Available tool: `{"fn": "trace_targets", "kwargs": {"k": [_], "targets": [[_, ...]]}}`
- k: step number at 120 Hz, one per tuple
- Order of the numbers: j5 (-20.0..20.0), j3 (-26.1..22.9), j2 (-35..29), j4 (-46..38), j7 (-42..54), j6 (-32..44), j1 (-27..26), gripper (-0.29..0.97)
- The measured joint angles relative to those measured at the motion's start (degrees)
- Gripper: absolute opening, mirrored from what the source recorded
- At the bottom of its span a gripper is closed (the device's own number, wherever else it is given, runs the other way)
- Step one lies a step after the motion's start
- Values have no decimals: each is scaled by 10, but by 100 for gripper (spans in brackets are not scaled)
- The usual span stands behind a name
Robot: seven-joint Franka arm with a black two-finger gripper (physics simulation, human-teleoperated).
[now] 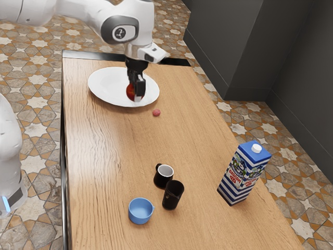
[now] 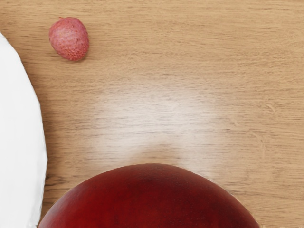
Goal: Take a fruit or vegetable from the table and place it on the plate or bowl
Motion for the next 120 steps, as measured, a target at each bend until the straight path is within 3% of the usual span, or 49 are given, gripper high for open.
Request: {"fn": "trace_targets", "kwargs": {"k": [43, 89, 120], "targets": [[55, 115, -2, 5, 1, -16, 0, 49], [93, 139, 2, 18, 2, -14, 19, 49], [100, 145, 50, 16, 2, 42, 22, 49]]}}
